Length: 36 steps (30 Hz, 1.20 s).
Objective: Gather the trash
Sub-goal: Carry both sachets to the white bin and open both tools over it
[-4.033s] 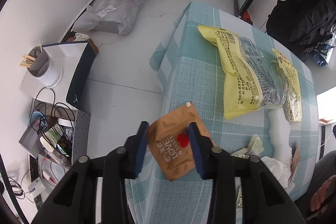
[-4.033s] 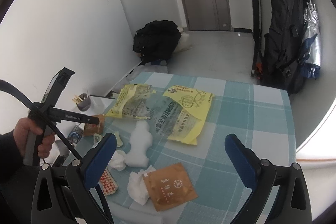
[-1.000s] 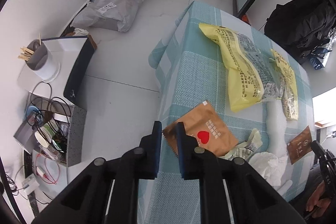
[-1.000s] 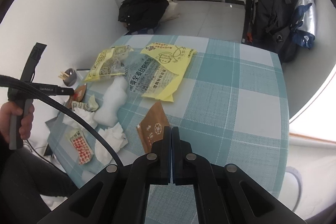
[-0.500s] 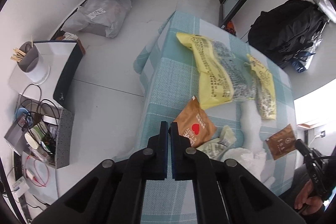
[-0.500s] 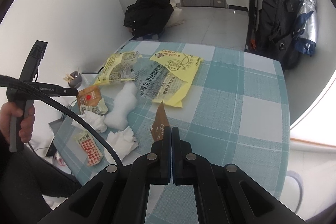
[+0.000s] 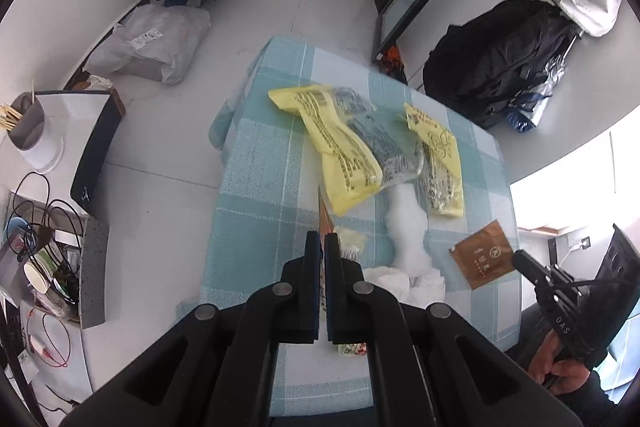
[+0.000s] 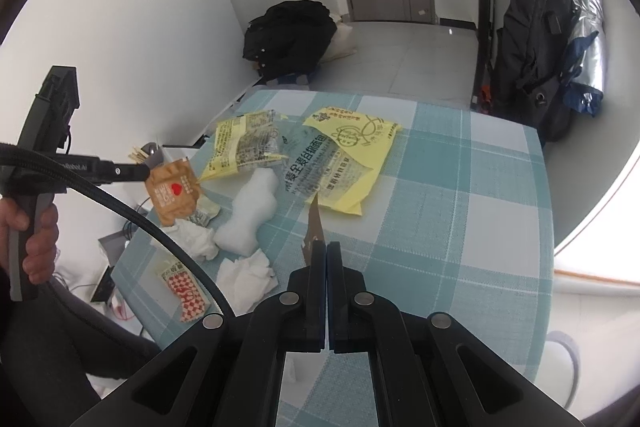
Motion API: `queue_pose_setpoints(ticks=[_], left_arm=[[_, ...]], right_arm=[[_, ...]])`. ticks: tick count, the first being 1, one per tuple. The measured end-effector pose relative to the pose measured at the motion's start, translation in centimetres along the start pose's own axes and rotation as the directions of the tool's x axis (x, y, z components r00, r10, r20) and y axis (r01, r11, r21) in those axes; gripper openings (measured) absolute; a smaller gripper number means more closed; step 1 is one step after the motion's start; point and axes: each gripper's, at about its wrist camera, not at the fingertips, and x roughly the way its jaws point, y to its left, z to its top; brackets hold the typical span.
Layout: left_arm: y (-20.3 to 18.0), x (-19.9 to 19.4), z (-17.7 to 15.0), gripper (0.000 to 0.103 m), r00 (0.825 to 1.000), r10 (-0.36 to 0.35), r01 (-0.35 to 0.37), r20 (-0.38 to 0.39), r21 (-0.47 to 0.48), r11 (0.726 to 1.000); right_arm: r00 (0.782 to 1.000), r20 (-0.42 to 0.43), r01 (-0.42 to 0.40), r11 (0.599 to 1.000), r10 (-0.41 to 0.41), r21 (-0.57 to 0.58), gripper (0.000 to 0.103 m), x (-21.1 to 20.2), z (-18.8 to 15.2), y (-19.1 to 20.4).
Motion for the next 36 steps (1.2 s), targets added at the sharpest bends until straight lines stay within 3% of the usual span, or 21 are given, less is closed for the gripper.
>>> queue_pose_setpoints(ticks=[9, 22, 31, 36], left_arm=[[-1.2, -1.8, -0.2, 0.0, 0.999, 0.038, -0.038, 0.035, 0.01, 0.999], [-5.5, -4.7, -0.3, 0.0, 0.996, 0.029, -0.034, 0.081, 0.066, 0.997], [-12.1, -6.9, 0.1, 0.0, 0.989, -0.051, 0.026, 0.14, 0.177, 0.984], [-17.9, -6.6, 0.8, 0.0, 0.981, -0.142, 0.104, 0.133, 0.258, 0.96]], right_arm=[[0.998, 0.053, -0.021, 1.0, 0.02, 0.02, 0.0, -1.8, 0.4, -0.1], [0.991, 0.123, -0.046, 0.998, 0.041, 0.034, 0.0, -4.9, 0.9, -0.4], [0.975, 0.222, -0.035, 0.998, 0.021, 0.06, 0.0, -10.3, 2.2, -2.7], [0.947, 0.314, 0.03, 0.995, -0.06, 0.099, 0.0, -16.5, 3.4, -6.3]])
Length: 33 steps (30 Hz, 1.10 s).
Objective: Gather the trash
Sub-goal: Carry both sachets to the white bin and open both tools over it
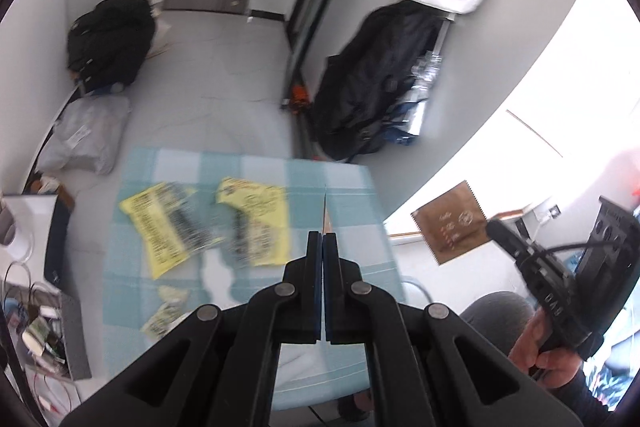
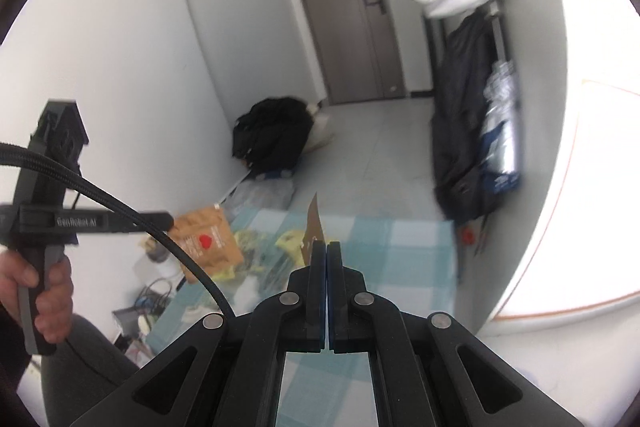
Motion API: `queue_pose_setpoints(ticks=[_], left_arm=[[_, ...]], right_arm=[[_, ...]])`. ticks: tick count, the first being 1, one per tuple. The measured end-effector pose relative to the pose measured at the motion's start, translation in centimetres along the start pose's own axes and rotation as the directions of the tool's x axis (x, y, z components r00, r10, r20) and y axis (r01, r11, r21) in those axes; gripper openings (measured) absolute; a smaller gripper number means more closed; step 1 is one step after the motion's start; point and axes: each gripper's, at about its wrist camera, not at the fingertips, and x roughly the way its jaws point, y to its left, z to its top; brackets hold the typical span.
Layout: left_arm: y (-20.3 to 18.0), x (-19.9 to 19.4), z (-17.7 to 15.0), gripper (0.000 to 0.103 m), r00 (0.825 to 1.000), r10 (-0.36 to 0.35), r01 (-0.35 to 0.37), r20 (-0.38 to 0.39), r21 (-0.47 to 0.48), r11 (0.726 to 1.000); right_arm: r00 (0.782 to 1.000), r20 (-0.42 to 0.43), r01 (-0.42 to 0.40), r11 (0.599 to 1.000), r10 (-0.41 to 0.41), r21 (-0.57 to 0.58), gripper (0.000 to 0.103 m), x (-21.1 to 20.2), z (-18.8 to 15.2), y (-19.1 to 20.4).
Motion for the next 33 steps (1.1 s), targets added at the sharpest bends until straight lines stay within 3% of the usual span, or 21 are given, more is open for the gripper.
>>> queue_pose_setpoints(ticks=[5, 9, 16, 23, 28, 33], left_arm=[[-5.8, 2.6, 1.3, 0.0, 0.995, -0.096, 0.098, -0.029, 0.067, 0.993], [-10.9, 5.9, 1.6, 0.0, 0.984, -0.163, 0.172, -0.071, 0.137, 0.976], [-17.0, 12.7, -0.1, 0.0, 0.958, -0.2, 0.244, -0.206, 0.22, 0.944], [-18.9, 21.4, -3.9, 0.0, 0.912, -0.128, 0.249, -0.39, 0.278, 0.928], [-19.3, 26.3, -6.2, 0.0, 0.866, -0.076, 0.253, -0.494, 0.302, 0.919], [-19.9, 30.3, -8.5, 0.0, 0.818, 0.001, 0.243, -0.575, 0.346, 0.906]], right_arm=[[0.989, 0.097, 0.107, 0.993, -0.111, 0.047, 0.0, -6.3, 2.5, -4.9], [0.964, 0.124, 0.223, 0.97, -0.234, 0.1, 0.0, -10.4, 2.4, -9.5], [0.923, 0.0, 0.374, 0.895, -0.385, 0.242, 0.0, -11.8, -3.6, -18.2], [0.91, -0.185, 0.414, 0.834, -0.37, 0.365, 0.0, -8.1, -11.9, -24.8], [0.906, -0.296, 0.41, 0.802, -0.302, 0.436, 0.0, -4.1, -17.6, -27.8], [0.915, -0.343, 0.371, 0.778, -0.213, 0.507, 0.0, -0.6, -21.5, -29.5]])
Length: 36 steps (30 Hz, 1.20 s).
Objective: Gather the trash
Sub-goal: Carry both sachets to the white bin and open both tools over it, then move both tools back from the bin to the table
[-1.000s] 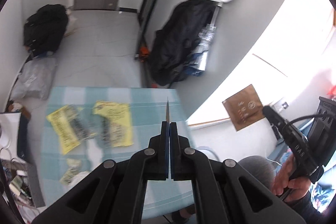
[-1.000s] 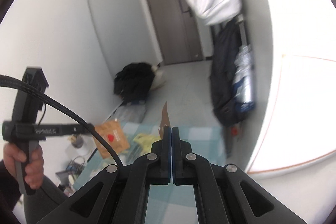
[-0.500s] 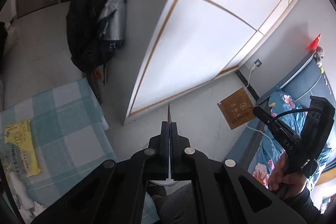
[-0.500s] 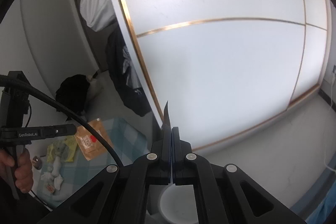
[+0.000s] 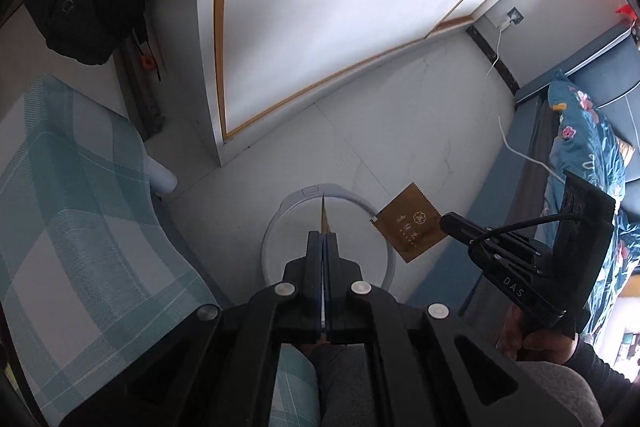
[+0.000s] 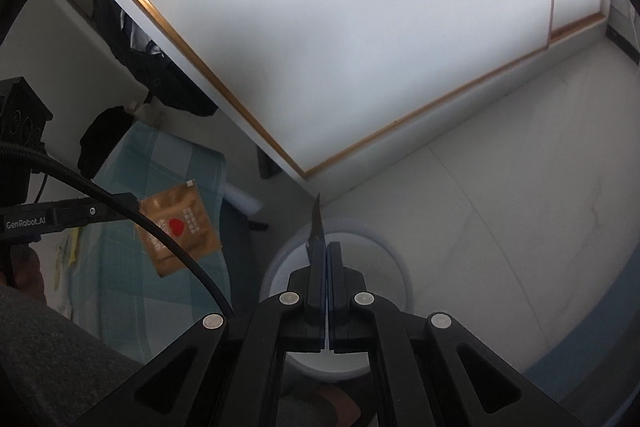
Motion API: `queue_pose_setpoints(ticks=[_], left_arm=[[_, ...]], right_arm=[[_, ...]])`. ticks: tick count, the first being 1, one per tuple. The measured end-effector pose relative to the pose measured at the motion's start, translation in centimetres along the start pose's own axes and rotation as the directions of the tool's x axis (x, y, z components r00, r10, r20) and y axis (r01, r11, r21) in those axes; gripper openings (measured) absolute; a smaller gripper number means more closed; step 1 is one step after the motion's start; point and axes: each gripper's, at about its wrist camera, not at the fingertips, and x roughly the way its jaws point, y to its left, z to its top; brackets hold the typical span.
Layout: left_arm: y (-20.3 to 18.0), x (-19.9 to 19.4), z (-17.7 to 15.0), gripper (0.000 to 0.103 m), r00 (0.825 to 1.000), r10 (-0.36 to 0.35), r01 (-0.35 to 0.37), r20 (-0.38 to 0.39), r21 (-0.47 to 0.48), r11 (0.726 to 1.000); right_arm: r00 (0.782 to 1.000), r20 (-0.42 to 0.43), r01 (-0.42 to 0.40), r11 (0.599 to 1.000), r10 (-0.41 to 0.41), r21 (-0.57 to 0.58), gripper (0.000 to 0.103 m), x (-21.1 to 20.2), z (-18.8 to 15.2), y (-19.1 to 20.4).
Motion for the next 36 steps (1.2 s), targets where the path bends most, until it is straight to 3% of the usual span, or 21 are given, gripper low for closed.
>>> queue_pose_setpoints(ticks=[3, 8, 11, 15, 18, 20, 21, 23, 24, 25, 26, 31, 36], left_arm=[[-0.3, 2.8, 0.0, 0.0, 0.996, 0.019, -0.018, -0.084, 0.011, 1.0], [-0.5, 4.5, 1.0, 0.0, 0.989, 0.002, 0.001, -0.147, 0.02, 1.0], [0.2, 6.2, 1.6, 0.0, 0.973, -0.072, 0.068, -0.218, -0.026, 0.997], [1.0, 7.7, 2.1, 0.0, 0.963, -0.072, 0.059, -0.261, -0.058, 0.997], [1.4, 8.9, 2.3, 0.0, 0.941, -0.097, 0.064, -0.325, -0.111, 0.992], [0.9, 9.2, 2.2, 0.001, 0.941, -0.076, 0.048, -0.331, -0.092, 0.995], [0.5, 9.2, 2.1, 0.006, 0.939, -0.066, 0.045, -0.336, -0.071, 0.996], [-0.1, 9.1, 2.0, 0.031, 0.934, -0.063, 0.049, -0.353, -0.05, 0.998], [-0.2, 9.1, 2.1, 0.051, 0.935, -0.056, 0.045, -0.35, -0.042, 0.998], [-0.3, 8.8, 2.2, 0.059, 0.941, -0.05, 0.04, -0.334, -0.034, 0.999], [-0.5, 8.2, 2.2, 0.059, 0.95, -0.043, 0.038, -0.309, -0.023, 0.999], [0.1, 5.6, 2.4, 0.06, 0.973, 0.016, -0.018, -0.232, -0.008, 1.0], [0.2, 1.0, 1.9, 0.06, 0.99, 0.107, -0.108, -0.088, -0.006, 0.994]], right_arm=[[0.999, -0.041, -0.035, 0.999, 0.036, 0.018, 0.0, 2.2, -1.2, -0.3], [0.995, -0.091, -0.037, 0.999, 0.04, 0.04, 0.0, 4.4, -2.6, -1.6], [0.99, -0.134, -0.028, 0.998, 0.035, 0.054, 0.001, 6.2, -2.8, -2.5], [0.983, -0.177, -0.038, 0.995, 0.055, 0.095, 0.003, 8.2, -3.3, -3.1], [0.978, -0.2, -0.034, 0.994, 0.054, 0.106, 0.005, 9.1, -3.6, -3.2], [0.976, -0.203, -0.055, 0.992, 0.078, 0.118, 0.009, 9.3, -3.8, -3.3], [0.975, -0.207, -0.058, 0.991, 0.082, 0.118, 0.012, 9.4, -3.9, -3.2], [0.977, -0.201, -0.049, 0.992, 0.071, 0.114, 0.019, 9.2, -3.8, -3.3], [0.979, -0.192, -0.052, 0.992, 0.074, 0.117, 0.02, 8.9, -3.7, -3.3], [0.981, -0.183, -0.047, 0.991, 0.069, 0.121, 0.024, 8.6, -3.5, -3.4], [0.983, -0.175, -0.041, 0.991, 0.063, 0.127, 0.032, 7.9, -3.4, -3.8], [0.992, -0.123, -0.013, 0.991, 0.03, 0.137, 0.045, 5.5, -2.2, -4.5], [0.998, -0.066, -0.004, 0.992, 0.013, 0.127, 0.049, 2.6, -0.9, -4.1]])
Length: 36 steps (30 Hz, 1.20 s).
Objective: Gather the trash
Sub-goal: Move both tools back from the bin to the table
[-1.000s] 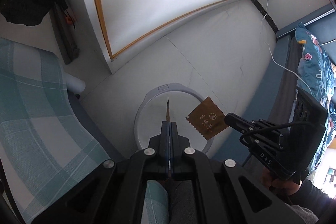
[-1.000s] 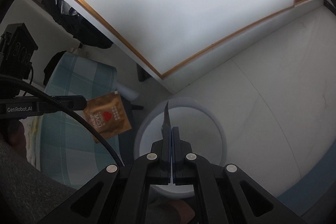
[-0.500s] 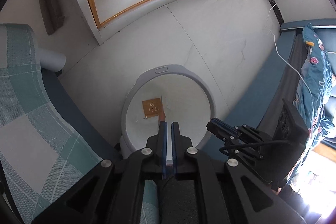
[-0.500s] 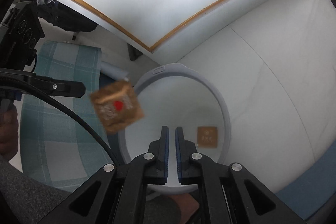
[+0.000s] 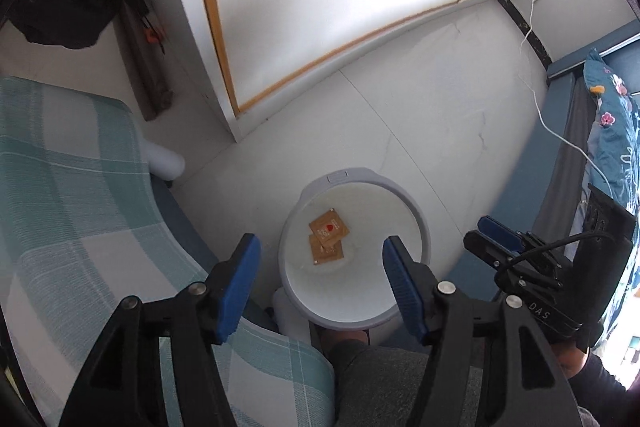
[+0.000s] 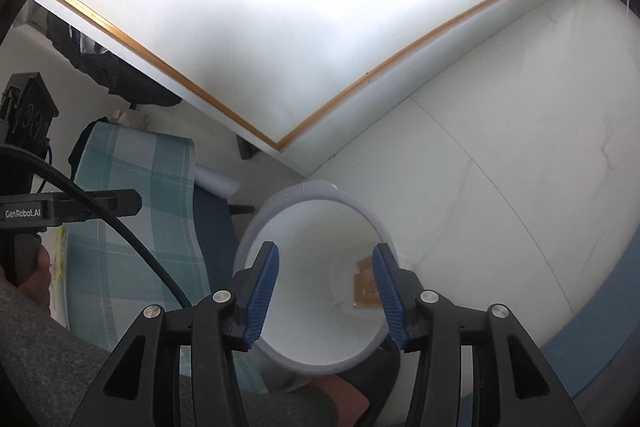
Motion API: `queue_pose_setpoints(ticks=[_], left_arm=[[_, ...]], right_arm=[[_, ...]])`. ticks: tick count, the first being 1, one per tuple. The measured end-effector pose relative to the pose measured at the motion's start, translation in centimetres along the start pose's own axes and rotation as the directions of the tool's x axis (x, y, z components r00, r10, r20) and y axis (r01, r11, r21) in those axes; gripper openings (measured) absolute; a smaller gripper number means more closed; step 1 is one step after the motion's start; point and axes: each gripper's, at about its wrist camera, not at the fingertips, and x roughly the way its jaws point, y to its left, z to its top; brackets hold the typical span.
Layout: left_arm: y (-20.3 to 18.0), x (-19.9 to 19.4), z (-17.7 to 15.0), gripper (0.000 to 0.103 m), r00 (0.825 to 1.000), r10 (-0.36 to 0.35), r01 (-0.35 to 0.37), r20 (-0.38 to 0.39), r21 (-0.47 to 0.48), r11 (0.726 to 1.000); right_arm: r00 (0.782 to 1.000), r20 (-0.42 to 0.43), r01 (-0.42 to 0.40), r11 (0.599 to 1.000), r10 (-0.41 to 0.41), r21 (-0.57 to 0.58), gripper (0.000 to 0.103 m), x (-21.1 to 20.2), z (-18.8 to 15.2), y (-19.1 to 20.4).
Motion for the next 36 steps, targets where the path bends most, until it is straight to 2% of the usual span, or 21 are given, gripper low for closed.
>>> queue_pose_setpoints(ticks=[3, 8, 11, 13, 17, 19, 22, 25, 26, 29, 30, 32, 34, 36], left_arm=[[0.2, -3.4, -1.0, 0.06, 0.992, 0.063, -0.061, 0.106, -0.016, 0.998], [1.1, -8.0, -2.7, 0.062, 0.961, 0.152, -0.135, 0.23, -0.087, 0.987], [2.7, -11.1, -4.2, 0.063, 0.948, 0.132, -0.094, 0.288, -0.142, 0.985], [3.9, -12.9, -5.4, 0.063, 0.93, 0.17, -0.109, 0.327, -0.197, 0.974], [6.3, -16.8, -7.8, 0.064, 0.879, 0.241, -0.136, 0.411, -0.269, 0.954], [7.1, -18.2, -8.8, 0.072, 0.852, 0.28, -0.154, 0.443, -0.299, 0.942], [8.4, -21.3, -11.3, 0.077, 0.792, 0.343, -0.17, 0.504, -0.358, 0.918], [9.6, -22.2, -13.3, 0.078, 0.751, 0.387, -0.174, 0.535, -0.405, 0.898], [10.3, -23.1, -14.3, 0.078, 0.731, 0.411, -0.174, 0.545, -0.434, 0.884], [12.1, -24.7, -16.9, 0.082, 0.683, 0.461, -0.165, 0.566, -0.495, 0.853], [12.5, -25.1, -17.7, 0.086, 0.67, 0.481, -0.166, 0.566, -0.517, 0.84], [13.7, -25.7, -19.2, 0.087, 0.642, 0.514, -0.162, 0.569, -0.554, 0.817], [14.5, -25.9, -20.5, 0.087, 0.625, 0.537, -0.157, 0.567, -0.582, 0.798], [15.6, -26.3, -22.3, 0.088, 0.605, 0.561, -0.148, 0.565, -0.612, 0.777]], right_arm=[[0.999, 0.048, 0.005, 1.0, -0.003, -0.031, 0.053, -2.1, 0.9, 1.4], [0.987, 0.158, 0.025, 0.994, -0.009, -0.102, 0.063, -6.4, 2.7, 4.9], [0.972, 0.232, 0.068, 0.983, -0.027, -0.171, 0.069, -9.1, 3.5, 7.7], [0.959, 0.281, 0.086, 0.97, -0.018, -0.229, 0.072, -10.9, 3.8, 10.0], [0.935, 0.353, 0.104, 0.949, 0.008, -0.298, 0.076, -13.7, 3.9, 13.8], [0.921, 0.388, 0.111, 0.935, 0.03, -0.336, 0.078, -15.1, 3.7, 16.1], [0.902, 0.425, 0.109, 0.911, 0.078, -0.397, 0.08, -17.1, 3.1, 19.5], [0.88, 0.457, 0.111, 0.881, 0.128, -0.46, 0.082, -18.8, 2.0, 23.0], [0.876, 0.459, 0.103, 0.874, 0.147, -0.476, 0.083, -19.2, 1.7, 24.1], [0.861, 0.46, 0.067, 0.847, 0.218, -0.528, 0.088, -20.5, 0.6, 27.2], [0.856, 0.461, 0.062, 0.837, 0.235, -0.543, 0.089, -20.6, 0.0, 28.3], [0.849, 0.455, 0.051, 0.814, 0.269, -0.578, 0.095, -20.7, -1.0, 30.6], [0.847, 0.442, 0.039, 0.795, 0.294, -0.605, 0.101, -20.5, -2.2, 32.5], [0.847, 0.423, 0.021, 0.776, 0.321, -0.63, 0.101, -19.7, -3.2, 34.3]])
